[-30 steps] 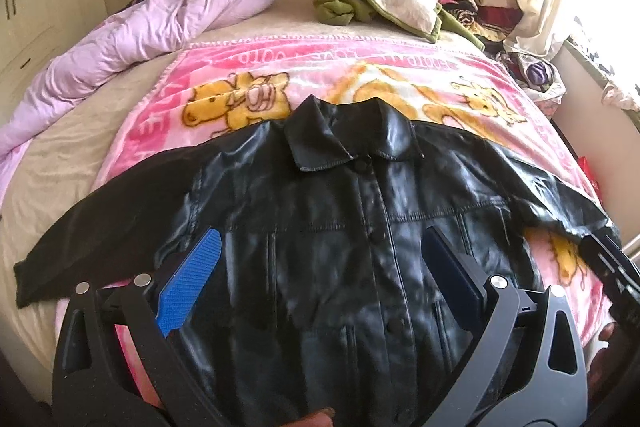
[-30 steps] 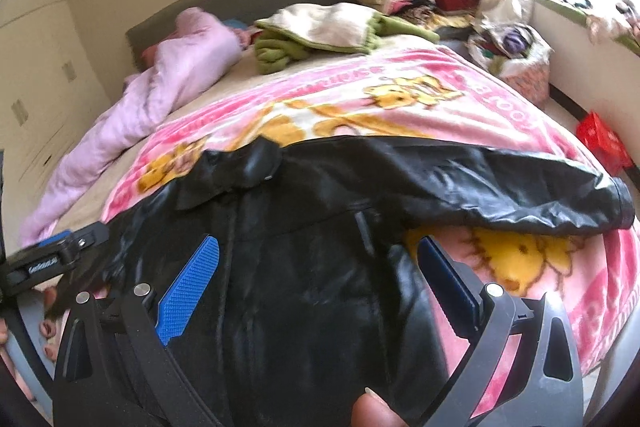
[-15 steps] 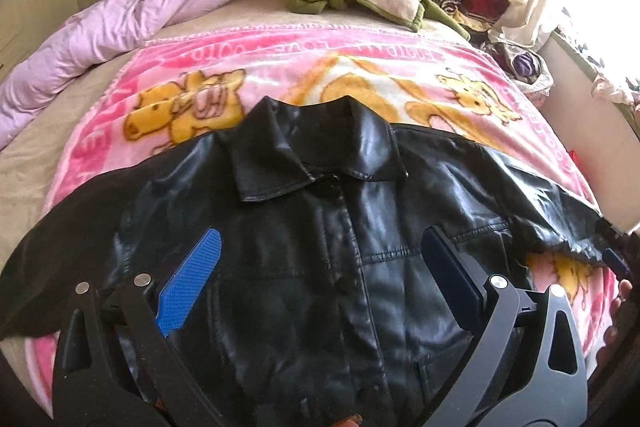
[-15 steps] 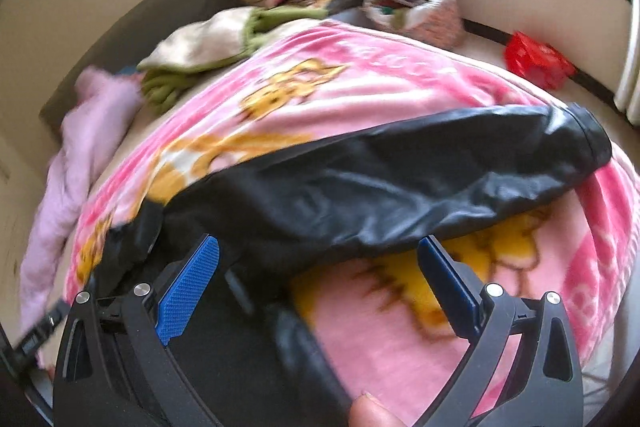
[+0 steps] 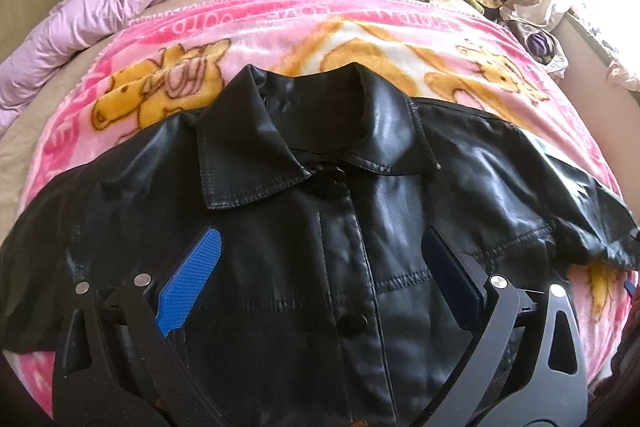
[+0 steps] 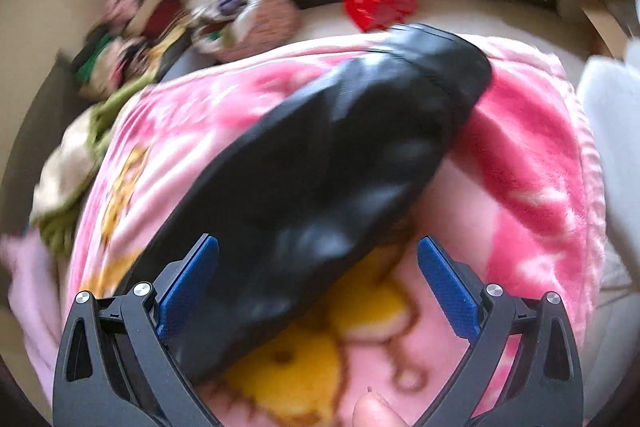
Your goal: Fold large clothes
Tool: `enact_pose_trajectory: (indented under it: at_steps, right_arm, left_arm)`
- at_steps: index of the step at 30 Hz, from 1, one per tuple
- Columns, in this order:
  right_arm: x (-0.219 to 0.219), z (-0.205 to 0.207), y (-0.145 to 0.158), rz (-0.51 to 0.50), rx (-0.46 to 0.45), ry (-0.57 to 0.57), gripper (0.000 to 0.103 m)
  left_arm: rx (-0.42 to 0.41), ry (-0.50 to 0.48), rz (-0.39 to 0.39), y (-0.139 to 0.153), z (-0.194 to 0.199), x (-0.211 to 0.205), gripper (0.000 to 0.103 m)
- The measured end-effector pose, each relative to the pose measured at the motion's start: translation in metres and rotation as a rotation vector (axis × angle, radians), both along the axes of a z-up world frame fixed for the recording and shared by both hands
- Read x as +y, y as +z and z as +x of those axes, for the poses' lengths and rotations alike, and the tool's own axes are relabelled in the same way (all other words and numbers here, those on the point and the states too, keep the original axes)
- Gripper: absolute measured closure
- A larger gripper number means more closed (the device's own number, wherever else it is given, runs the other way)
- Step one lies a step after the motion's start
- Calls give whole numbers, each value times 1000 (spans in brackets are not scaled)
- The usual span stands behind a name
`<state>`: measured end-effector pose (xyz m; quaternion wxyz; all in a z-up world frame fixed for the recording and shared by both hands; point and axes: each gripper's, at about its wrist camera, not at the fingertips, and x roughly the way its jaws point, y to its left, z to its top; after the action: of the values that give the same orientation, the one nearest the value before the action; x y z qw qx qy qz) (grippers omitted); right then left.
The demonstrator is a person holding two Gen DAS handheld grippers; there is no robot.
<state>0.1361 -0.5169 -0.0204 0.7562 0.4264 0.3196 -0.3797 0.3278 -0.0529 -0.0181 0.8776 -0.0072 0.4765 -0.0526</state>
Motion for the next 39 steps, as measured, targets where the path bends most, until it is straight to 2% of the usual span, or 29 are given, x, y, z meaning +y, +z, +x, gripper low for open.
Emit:
enact_pose_trajectory:
  at_steps: [4,8,10,12,13,15,17,22,29,35,39]
  right_arm:
    - [-30,1,-26,100,-35,-47,4]
    - [-41,1,-28,114,-124,-58,5]
    - [-43,6,-23,107,-174,-38,22]
    - [-45,14,-18,91,-183,-21,47]
    - [-45,18,-15,78,-188,-12,54]
    - [-42,25,-5,39,-206,17,76]
    - [-34,26,10,-4,-259,52,89]
    - [-6,33,60,-131,-384,200,92]
    - [70,44,136,-271,-536,497,92]
    - [140,64,173,-333,-586,721,92]
    - [185,73,182,-372,-589,845,92]
  left_arm:
    - [30,13,24,-11,7,2,9]
    - [46,20,24,-15,9,5,9]
    - [46,22,21,-14,8,7,9]
    - [46,22,11,-10,7,8,9]
    - [45,21,6,-7,6,9,9]
    - [37,15,4,-2,3,8,9]
    - [25,12,9,4,1,8,9]
    - [-12,4,22,21,-4,9,9]
    - [-67,13,59,42,-12,16,9]
    - [-79,24,42,55,-22,34,9]
    - [-80,49,10,60,-25,50,9]
